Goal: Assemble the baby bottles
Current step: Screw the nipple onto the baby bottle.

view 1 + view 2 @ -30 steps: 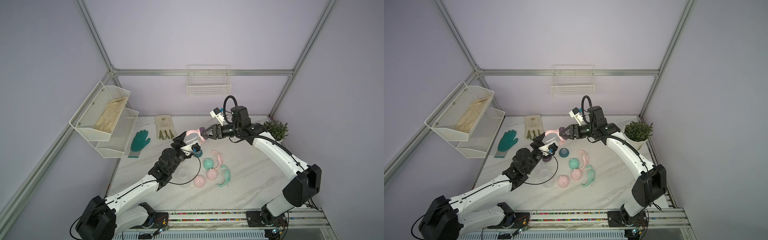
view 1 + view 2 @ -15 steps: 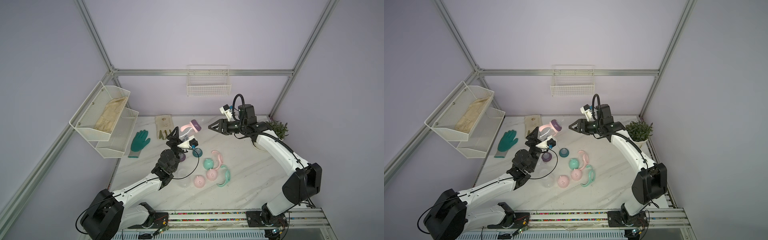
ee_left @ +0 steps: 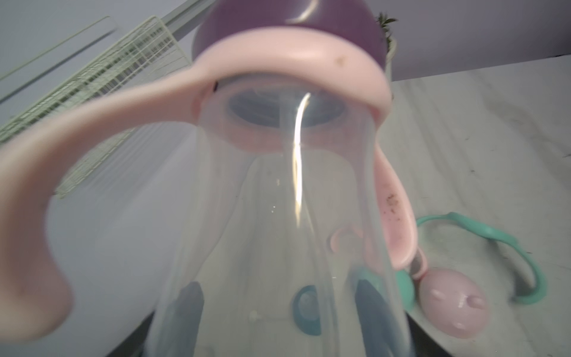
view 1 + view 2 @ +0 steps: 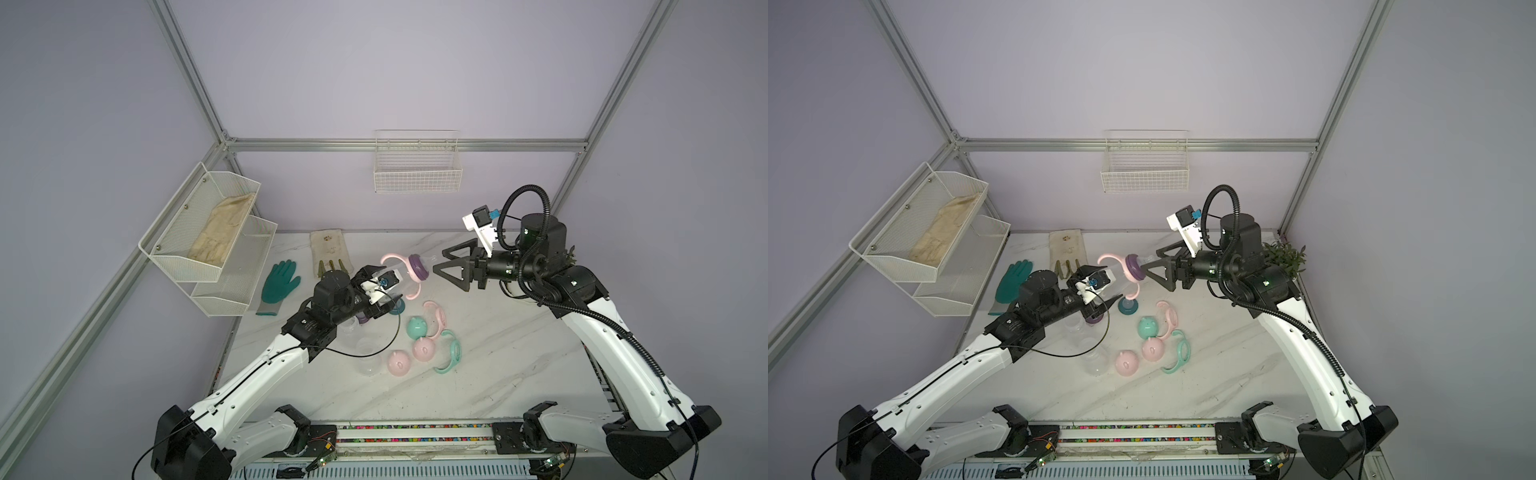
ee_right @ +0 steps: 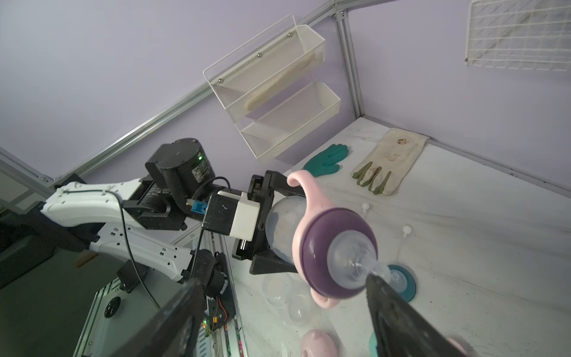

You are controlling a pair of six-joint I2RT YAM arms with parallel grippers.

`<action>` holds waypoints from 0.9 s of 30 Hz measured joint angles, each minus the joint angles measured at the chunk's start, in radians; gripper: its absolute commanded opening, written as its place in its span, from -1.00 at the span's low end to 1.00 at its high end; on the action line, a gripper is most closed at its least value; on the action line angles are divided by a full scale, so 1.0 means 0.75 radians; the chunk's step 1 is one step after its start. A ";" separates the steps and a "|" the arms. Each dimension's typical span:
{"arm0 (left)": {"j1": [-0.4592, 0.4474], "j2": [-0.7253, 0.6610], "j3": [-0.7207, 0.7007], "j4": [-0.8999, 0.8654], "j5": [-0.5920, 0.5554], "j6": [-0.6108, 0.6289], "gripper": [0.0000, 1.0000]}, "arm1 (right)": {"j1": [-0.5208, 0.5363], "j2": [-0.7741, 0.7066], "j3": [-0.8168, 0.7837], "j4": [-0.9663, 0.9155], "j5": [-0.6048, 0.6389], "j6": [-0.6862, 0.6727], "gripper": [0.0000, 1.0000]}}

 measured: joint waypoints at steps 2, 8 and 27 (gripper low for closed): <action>0.001 0.012 0.022 -0.053 0.117 -0.018 -1.00 | 0.039 0.004 -0.006 -0.040 0.017 -0.040 0.70; 0.001 0.014 0.025 -0.150 0.300 -0.044 -1.00 | 0.077 0.010 -0.006 -0.141 0.086 -0.114 0.71; 0.003 0.013 0.025 -0.220 0.382 -0.048 -1.00 | 0.105 0.054 -0.005 -0.336 0.094 -0.225 0.65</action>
